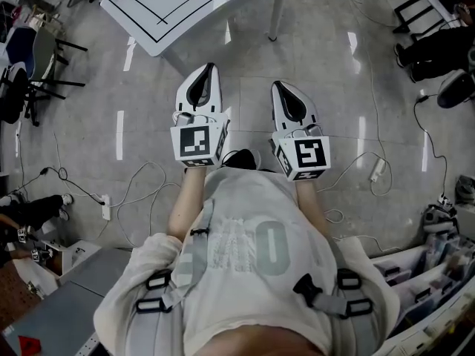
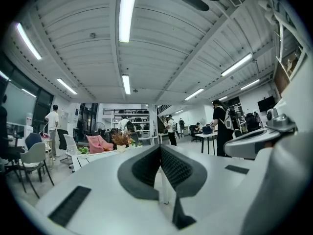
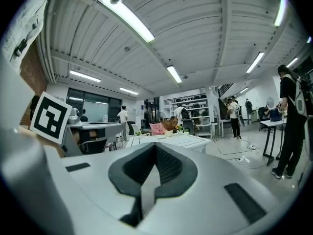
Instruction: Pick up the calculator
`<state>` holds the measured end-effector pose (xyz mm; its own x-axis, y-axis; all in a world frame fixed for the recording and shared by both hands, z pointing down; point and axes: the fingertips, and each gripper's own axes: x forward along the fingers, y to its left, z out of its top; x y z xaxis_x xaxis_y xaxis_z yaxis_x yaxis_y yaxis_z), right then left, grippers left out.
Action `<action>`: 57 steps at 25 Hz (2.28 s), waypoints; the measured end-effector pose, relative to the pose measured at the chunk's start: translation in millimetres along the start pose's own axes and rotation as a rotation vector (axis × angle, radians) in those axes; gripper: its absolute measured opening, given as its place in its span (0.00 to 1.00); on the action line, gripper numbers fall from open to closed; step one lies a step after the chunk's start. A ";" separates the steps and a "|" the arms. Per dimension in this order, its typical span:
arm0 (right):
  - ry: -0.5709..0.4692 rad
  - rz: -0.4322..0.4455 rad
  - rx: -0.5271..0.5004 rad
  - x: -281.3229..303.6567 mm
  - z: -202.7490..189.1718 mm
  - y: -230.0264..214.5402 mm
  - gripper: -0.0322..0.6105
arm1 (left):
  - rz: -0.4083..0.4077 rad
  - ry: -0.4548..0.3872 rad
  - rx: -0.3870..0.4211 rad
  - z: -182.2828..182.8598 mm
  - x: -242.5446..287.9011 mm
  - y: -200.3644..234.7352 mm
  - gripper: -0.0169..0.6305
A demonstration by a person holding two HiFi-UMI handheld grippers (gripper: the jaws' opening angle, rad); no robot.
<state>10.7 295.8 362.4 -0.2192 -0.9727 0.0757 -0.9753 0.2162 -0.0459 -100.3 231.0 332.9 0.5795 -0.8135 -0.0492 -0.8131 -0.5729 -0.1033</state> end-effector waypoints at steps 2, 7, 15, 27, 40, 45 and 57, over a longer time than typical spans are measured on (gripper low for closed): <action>0.001 0.000 0.011 -1.3 -2.0 2.7 0.06 | 0.003 0.002 0.008 -0.3 -6.9 0.3 0.06; 0.002 0.006 0.015 -6.2 -6.5 10.7 0.06 | 0.027 -0.004 0.001 -1.0 -18.0 8.6 0.06; -0.021 -0.024 -0.002 -4.5 4.1 -11.9 0.06 | 0.044 -0.052 0.011 15.8 -6.8 10.7 0.06; -0.003 -0.016 -0.010 2.2 0.3 -23.7 0.06 | 0.059 -0.079 0.006 23.4 12.9 16.6 0.06; -0.062 -0.033 0.003 15.9 20.0 -44.5 0.06 | 0.005 -0.162 0.049 55.2 41.5 8.2 0.06; -0.054 -0.019 -0.009 34.9 19.8 -51.8 0.06 | 0.011 -0.171 0.052 52.8 58.6 16.2 0.06; 0.004 0.000 0.014 113.5 14.2 -81.8 0.06 | 0.074 -0.127 0.008 30.8 124.6 75.4 0.06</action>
<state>66.0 166.5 360.7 -0.2198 -0.9723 0.0798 -0.9747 0.2154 -0.0597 -87.6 89.5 288.4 0.5208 -0.8340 -0.1820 -0.8536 -0.5108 -0.1023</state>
